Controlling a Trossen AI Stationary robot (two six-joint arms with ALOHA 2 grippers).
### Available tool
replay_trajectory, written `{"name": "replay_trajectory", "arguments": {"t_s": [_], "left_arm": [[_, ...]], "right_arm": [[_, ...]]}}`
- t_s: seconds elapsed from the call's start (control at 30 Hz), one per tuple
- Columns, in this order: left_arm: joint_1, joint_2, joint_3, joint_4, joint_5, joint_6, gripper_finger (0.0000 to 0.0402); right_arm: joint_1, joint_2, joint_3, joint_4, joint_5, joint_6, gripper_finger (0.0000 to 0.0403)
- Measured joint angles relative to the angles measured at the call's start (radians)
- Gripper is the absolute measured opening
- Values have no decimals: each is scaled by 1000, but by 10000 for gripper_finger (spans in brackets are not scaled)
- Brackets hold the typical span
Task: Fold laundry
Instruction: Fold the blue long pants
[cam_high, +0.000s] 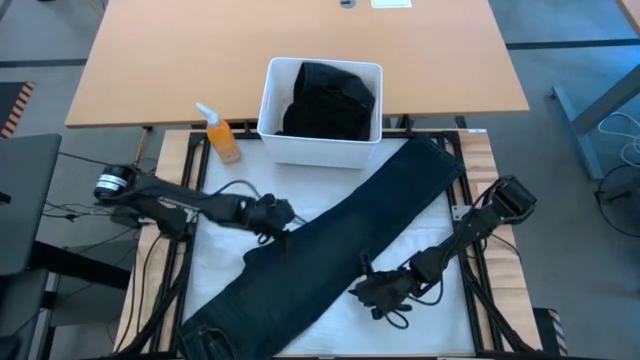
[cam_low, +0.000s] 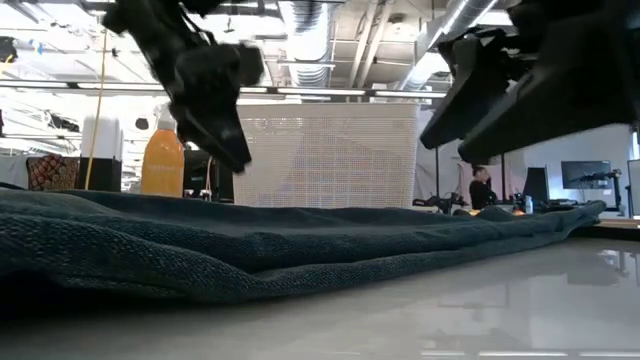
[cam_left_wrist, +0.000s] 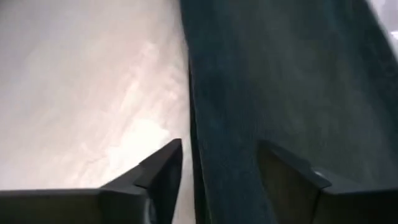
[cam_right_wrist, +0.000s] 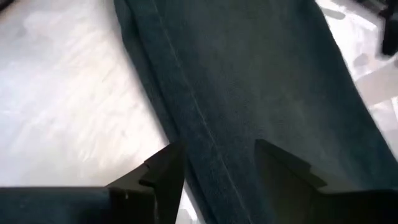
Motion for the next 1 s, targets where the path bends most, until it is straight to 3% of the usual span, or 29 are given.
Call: {"name": "replay_trajectory", "arguments": {"t_s": [0.13, 0.3, 0.6, 1.0], "left_arm": [[85, 81, 0, 93, 153, 52, 236], [120, 170, 0, 137, 230, 67, 251], [119, 287, 5, 140, 199, 43, 252], [120, 299, 3, 133, 214, 38, 249]], "right_arm": [[23, 62, 1, 42, 36, -19, 210], [37, 94, 11, 49, 99, -19, 210], [37, 90, 12, 50, 143, -30, 210], [34, 164, 12, 57, 108, 0, 210]]}}
